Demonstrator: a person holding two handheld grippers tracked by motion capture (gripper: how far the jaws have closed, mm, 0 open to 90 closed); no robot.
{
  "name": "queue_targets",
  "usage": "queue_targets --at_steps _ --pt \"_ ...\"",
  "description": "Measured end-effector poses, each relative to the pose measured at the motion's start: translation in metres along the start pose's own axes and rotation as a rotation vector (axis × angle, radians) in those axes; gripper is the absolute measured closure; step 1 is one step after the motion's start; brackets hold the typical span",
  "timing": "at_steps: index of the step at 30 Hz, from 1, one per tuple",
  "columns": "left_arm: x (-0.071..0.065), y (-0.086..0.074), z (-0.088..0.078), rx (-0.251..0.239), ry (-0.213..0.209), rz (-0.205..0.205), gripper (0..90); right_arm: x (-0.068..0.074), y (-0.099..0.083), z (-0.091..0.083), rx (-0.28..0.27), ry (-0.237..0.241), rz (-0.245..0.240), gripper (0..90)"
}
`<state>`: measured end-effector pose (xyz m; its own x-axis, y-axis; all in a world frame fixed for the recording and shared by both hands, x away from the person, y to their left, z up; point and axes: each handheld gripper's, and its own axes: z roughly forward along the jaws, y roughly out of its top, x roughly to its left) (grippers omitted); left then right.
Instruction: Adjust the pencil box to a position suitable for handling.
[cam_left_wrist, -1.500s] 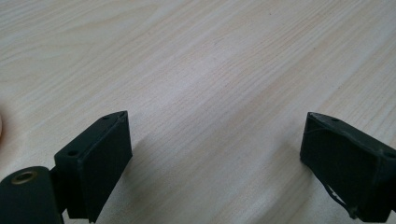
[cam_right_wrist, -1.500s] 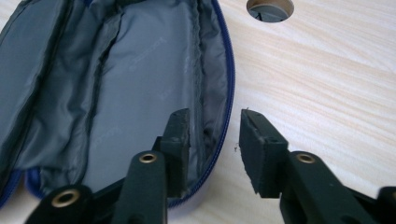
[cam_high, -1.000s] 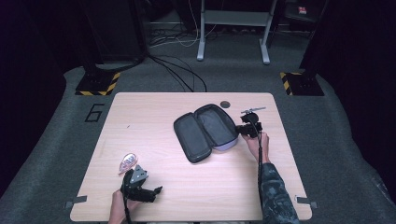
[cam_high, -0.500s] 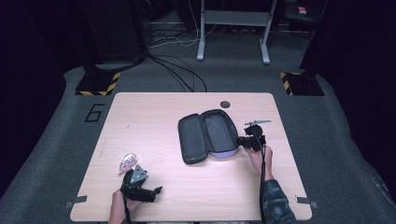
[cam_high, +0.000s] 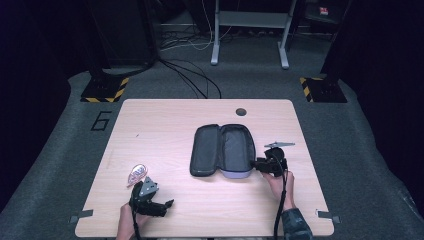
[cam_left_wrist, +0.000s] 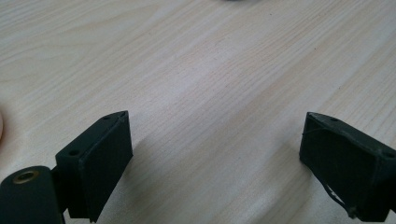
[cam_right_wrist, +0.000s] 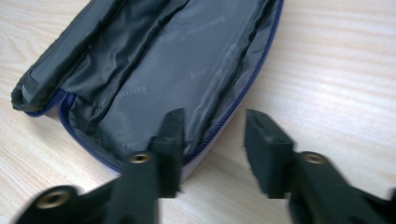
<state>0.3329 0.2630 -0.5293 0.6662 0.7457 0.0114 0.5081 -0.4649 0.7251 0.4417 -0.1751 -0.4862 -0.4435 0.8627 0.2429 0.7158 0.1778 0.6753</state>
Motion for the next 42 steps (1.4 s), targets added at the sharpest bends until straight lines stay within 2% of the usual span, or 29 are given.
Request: queue_targets --at_steps 5,8,9,11,14,15,16,17,19,25,26,28,29,30,31,32,34,35,36,39,42 --pt "0.0 0.0 0.0 0.0 0.001 0.001 9.3 -0.007 0.009 -0.003 -0.025 0.0 -0.018 52.7" --pt "0.0 0.0 0.001 -0.01 0.008 -0.002 9.3 -0.013 0.026 -0.002 -0.029 -0.027 -0.061 52.2" --pt "0.0 0.0 0.0 0.0 0.0 0.0 9.3 -0.014 0.03 0.0 -0.031 -0.03 -0.078 52.1" --pt "0.0 0.0 0.0 -0.001 0.001 0.0 9.3 -0.015 0.034 0.001 -0.033 -0.027 -0.082 52.2" --pt "0.0 0.0 0.0 -0.005 0.008 -0.001 9.3 -0.02 0.05 0.009 -0.026 -0.038 -0.11 53.5" --pt "0.0 0.0 0.0 -0.005 0.008 -0.001 9.3 -0.02 0.05 0.009 -0.026 -0.038 -0.11 53.5" --pt "0.0 0.0 0.0 0.0 0.0 0.0 9.3 -0.022 0.06 0.015 -0.022 -0.041 -0.133 54.4" --pt "0.0 0.0 0.0 0.0 0.0 0.0 9.3 -0.022 0.06 0.015 -0.022 -0.041 -0.133 54.4" --pt "0.0 0.0 0.001 -0.01 0.012 0.001 9.3 -0.025 0.071 0.025 -0.011 -0.049 -0.135 56.8" --pt "0.0 0.0 0.001 -0.011 0.011 0.001 9.4 -0.031 0.082 0.042 0.008 -0.039 -0.119 62.0" --pt "-0.001 0.0 0.001 -0.011 0.01 -0.003 9.4 -0.031 0.084 0.047 0.007 -0.036 -0.1 66.8" --pt "0.0 0.0 0.001 -0.01 0.011 0.001 9.4 -0.033 0.086 0.052 0.009 -0.023 -0.1 72.4" --pt "0.0 0.0 0.001 -0.01 0.011 0.001 9.4 -0.033 0.086 0.052 0.009 -0.023 -0.1 72.4" --pt "0.0 0.0 0.001 -0.011 0.01 -0.003 9.4 -0.031 0.087 0.057 0.027 -0.053 -0.116 78.1" --pt "0.0 0.0 0.001 -0.011 0.01 -0.001 9.4 -0.031 0.086 0.059 0.038 -0.058 -0.119 80.0" --pt "0.0 0.0 0.001 -0.011 0.011 0.0 9.4 -0.031 0.086 0.062 0.045 -0.075 -0.11 82.8" --pt "0.0 0.0 0.001 -0.011 0.011 0.0 9.4 -0.033 0.085 0.065 0.048 -0.072 -0.089 86.1" --pt "0.0 0.0 0.001 -0.011 0.011 0.0 9.4 -0.033 0.085 0.065 0.048 -0.072 -0.089 86.1" --pt "0.0 0.0 0.001 -0.011 0.01 0.0 9.4 -0.036 0.084 0.066 0.047 -0.089 -0.066 87.5" --pt "0.0 0.0 0.001 -0.011 0.01 -0.002 9.4 -0.039 0.082 0.065 0.059 -0.091 -0.041 87.7" --pt "0.0 0.0 0.001 -0.011 0.011 0.0 9.4 -0.043 0.078 0.059 0.052 -0.094 0.02 87.6"
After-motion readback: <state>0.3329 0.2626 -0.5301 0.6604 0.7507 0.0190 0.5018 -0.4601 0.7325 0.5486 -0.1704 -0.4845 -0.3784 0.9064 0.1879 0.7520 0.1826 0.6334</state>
